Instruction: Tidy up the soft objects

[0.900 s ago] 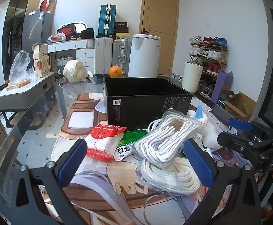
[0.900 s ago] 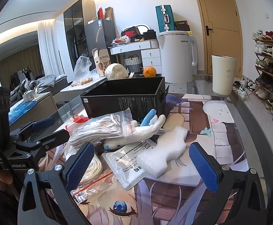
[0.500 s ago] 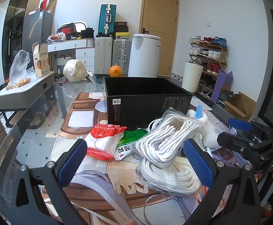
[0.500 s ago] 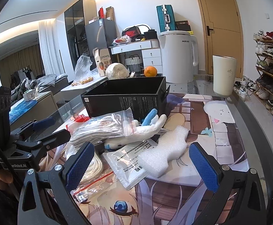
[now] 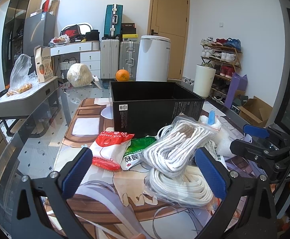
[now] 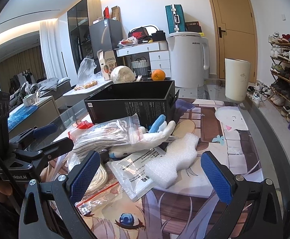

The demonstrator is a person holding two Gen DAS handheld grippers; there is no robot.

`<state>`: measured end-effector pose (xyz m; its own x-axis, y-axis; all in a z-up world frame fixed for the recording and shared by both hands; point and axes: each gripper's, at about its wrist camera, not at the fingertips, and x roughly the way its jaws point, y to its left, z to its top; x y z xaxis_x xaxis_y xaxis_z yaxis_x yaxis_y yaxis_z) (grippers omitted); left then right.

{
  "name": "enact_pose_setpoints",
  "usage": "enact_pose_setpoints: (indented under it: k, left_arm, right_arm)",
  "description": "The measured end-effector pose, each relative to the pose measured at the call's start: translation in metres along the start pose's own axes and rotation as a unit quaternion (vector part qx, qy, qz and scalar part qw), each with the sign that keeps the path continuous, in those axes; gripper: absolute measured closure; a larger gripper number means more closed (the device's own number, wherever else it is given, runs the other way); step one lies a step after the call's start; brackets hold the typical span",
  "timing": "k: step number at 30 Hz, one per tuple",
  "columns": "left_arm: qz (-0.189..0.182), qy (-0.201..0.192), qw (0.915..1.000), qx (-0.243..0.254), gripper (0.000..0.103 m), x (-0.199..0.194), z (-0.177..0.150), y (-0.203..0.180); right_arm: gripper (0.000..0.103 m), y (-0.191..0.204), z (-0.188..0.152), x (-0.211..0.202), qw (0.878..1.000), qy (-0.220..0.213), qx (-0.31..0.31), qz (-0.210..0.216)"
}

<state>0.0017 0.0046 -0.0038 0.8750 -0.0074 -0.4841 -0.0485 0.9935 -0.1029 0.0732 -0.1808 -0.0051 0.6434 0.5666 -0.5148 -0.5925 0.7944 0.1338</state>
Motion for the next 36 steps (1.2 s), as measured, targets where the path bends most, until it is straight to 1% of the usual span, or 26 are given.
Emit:
enact_pose_setpoints:
  k: [27,36]
  left_arm:
    - [0.003,0.000,1.0000,0.004,0.000,-0.0001,-0.0002,-0.0024]
    - [0.004,0.000,0.9998,0.017,0.000,0.0005,-0.0019,-0.0060]
  right_arm:
    - [0.000,0.0002,0.0003,0.0010,1.000,0.003,0.000,-0.001]
    - [0.000,-0.0038,0.0002,0.0006,1.000,0.003,0.001,-0.002]
